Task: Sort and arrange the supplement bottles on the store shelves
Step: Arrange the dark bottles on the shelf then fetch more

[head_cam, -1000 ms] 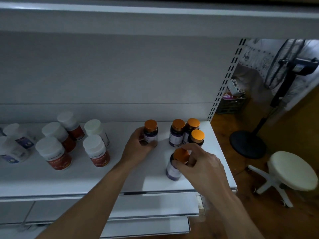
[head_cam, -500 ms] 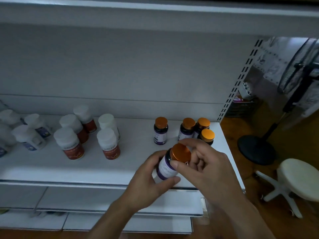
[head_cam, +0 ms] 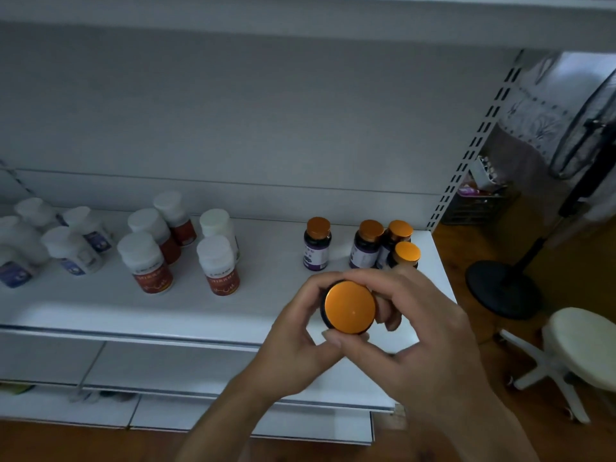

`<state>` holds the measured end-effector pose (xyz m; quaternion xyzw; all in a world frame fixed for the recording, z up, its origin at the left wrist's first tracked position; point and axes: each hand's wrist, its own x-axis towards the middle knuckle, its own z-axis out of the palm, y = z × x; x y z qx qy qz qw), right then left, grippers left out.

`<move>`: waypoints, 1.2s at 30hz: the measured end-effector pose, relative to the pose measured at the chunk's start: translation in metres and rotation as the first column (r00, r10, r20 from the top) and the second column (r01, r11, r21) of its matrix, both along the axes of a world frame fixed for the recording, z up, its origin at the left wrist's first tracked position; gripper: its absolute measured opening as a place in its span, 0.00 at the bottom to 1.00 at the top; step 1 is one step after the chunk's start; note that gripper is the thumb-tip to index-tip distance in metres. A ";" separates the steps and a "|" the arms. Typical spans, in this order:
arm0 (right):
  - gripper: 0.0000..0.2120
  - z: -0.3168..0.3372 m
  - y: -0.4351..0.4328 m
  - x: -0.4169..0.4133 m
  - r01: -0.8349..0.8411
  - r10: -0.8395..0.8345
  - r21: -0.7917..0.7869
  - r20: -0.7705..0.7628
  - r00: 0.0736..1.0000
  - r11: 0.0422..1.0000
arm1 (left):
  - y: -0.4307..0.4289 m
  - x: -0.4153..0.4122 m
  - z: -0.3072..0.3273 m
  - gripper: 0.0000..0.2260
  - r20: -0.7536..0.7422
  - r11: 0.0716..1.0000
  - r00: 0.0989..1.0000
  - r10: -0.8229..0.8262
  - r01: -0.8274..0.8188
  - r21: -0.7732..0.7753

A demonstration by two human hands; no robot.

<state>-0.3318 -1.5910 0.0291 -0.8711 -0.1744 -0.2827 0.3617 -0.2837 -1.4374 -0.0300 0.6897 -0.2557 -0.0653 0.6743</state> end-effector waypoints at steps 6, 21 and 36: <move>0.20 0.002 -0.006 -0.002 -0.017 0.018 0.070 -0.006 1.000 0.997 | 0.000 -0.004 0.007 0.25 0.064 0.999 0.998 0.022 -0.025 0.042; 0.16 -0.031 0.011 0.009 0.338 0.681 0.907 -0.414 0.605 0.250 | 0.000 -0.009 0.039 0.28 0.097 0.992 0.993 0.068 -0.056 -0.115; 0.14 -0.038 0.001 0.016 0.266 0.336 0.851 -0.439 0.833 0.452 | 0.004 -0.005 0.032 0.25 -0.035 0.960 0.996 0.083 -0.090 -0.265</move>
